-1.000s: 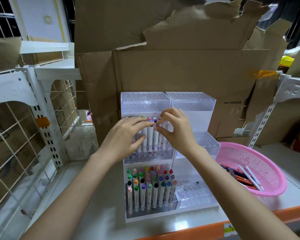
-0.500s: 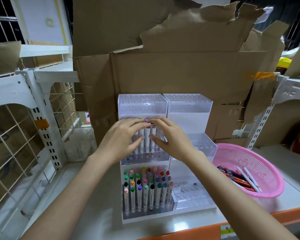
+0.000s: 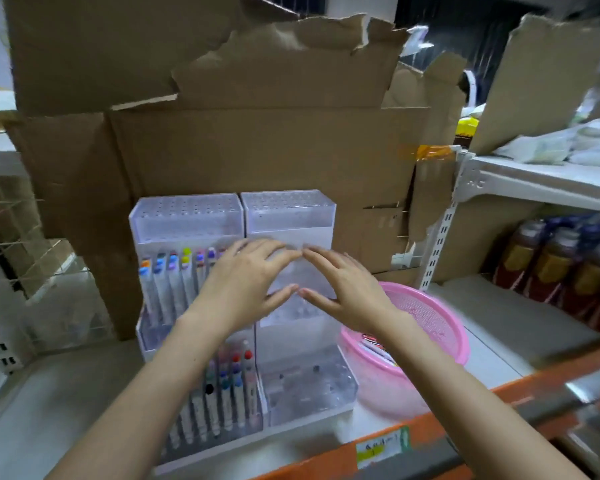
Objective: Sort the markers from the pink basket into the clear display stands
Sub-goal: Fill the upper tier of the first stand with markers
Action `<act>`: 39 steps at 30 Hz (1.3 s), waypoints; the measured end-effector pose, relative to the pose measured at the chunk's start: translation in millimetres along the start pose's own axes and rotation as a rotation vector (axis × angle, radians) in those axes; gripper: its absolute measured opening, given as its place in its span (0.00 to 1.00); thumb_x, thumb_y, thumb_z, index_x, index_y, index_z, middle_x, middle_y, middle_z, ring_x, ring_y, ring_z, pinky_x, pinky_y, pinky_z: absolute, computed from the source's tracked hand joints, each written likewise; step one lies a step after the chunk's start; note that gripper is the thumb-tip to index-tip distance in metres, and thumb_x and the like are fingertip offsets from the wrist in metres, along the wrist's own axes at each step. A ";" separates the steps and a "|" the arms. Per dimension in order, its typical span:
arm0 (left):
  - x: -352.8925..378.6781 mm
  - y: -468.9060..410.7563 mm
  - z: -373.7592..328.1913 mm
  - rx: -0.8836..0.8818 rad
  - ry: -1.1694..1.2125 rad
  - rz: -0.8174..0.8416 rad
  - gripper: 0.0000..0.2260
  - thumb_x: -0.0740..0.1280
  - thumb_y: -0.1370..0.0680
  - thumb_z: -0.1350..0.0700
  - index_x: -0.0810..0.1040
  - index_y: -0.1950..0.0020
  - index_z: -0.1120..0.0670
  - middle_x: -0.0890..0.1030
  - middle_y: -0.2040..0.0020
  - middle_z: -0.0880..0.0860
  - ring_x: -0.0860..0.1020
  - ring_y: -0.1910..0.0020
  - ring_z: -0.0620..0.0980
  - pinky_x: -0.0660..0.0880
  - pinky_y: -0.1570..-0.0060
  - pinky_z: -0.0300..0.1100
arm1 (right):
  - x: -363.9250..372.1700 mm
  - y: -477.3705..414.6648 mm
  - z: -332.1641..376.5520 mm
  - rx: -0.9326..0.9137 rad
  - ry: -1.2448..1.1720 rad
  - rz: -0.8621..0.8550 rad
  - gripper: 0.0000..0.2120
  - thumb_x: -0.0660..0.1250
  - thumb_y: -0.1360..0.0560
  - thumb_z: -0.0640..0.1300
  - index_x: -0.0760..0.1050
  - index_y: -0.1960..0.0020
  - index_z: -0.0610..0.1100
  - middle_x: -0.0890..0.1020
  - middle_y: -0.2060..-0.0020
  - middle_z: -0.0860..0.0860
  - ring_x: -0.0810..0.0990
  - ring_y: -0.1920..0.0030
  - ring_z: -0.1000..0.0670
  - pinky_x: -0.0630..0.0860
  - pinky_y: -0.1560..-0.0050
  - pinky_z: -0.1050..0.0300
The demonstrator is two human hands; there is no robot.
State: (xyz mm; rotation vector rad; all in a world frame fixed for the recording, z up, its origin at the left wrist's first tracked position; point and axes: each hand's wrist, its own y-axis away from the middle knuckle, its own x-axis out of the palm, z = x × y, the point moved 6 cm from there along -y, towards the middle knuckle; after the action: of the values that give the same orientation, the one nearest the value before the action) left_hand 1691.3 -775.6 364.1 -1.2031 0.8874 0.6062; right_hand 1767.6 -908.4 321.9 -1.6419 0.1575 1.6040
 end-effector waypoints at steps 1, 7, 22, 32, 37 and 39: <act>8.0 -9.2 -13.8 0.027 0.020 0.012 0.24 0.55 0.26 0.40 0.75 0.36 0.49 0.79 0.42 0.51 0.78 0.43 0.53 0.72 0.42 0.48 | -2.6 9.1 -13.9 0.023 0.010 0.009 0.32 0.53 0.24 0.67 0.58 0.24 0.52 0.65 0.26 0.52 0.66 0.29 0.49 0.63 0.29 0.45; 60.0 -59.2 -96.9 0.146 0.098 0.023 0.20 0.67 0.30 0.45 0.73 0.39 0.47 0.80 0.43 0.51 0.79 0.45 0.52 0.75 0.45 0.50 | -14.5 69.7 -99.4 0.195 0.083 0.117 0.30 0.60 0.22 0.59 0.57 0.24 0.52 0.64 0.26 0.50 0.65 0.28 0.48 0.64 0.30 0.51; 233.2 -69.9 -151.0 -0.169 0.115 0.685 0.22 0.64 0.24 0.44 0.70 0.33 0.52 0.72 0.38 0.55 0.70 0.39 0.54 0.69 0.40 0.48 | 57.2 110.2 -211.3 0.374 0.031 0.485 0.26 0.67 0.24 0.46 0.65 0.28 0.46 0.71 0.34 0.46 0.72 0.36 0.44 0.72 0.38 0.49; 250.5 -73.8 -144.3 -0.369 0.148 0.711 0.10 0.67 0.27 0.57 0.76 0.46 0.56 0.80 0.48 0.56 0.78 0.50 0.56 0.72 0.57 0.45 | 83.3 103.0 -224.8 0.390 -0.048 0.504 0.12 0.67 0.26 0.38 0.75 0.43 0.45 0.79 0.45 0.46 0.77 0.47 0.44 0.74 0.52 0.51; 261.1 -78.3 -154.7 -0.431 0.285 0.618 0.10 0.67 0.26 0.60 0.75 0.45 0.55 0.77 0.46 0.56 0.76 0.46 0.57 0.73 0.50 0.49 | 88.5 101.8 -226.1 0.403 -0.102 0.501 0.07 0.68 0.28 0.40 0.77 0.51 0.46 0.80 0.51 0.46 0.78 0.49 0.44 0.75 0.52 0.51; 261.1 -81.6 -156.3 -0.444 0.332 0.562 0.16 0.67 0.26 0.63 0.73 0.39 0.55 0.73 0.43 0.56 0.75 0.44 0.57 0.72 0.47 0.47 | 89.4 101.3 -226.9 0.409 -0.117 0.492 0.06 0.67 0.28 0.40 0.78 0.51 0.45 0.81 0.52 0.46 0.78 0.50 0.45 0.76 0.52 0.51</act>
State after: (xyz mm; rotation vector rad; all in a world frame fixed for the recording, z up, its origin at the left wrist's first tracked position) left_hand 1856.9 -961.6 171.1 -1.4829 1.4458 1.1182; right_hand 1899.5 -1074.7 164.9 -1.2425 0.8250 1.8660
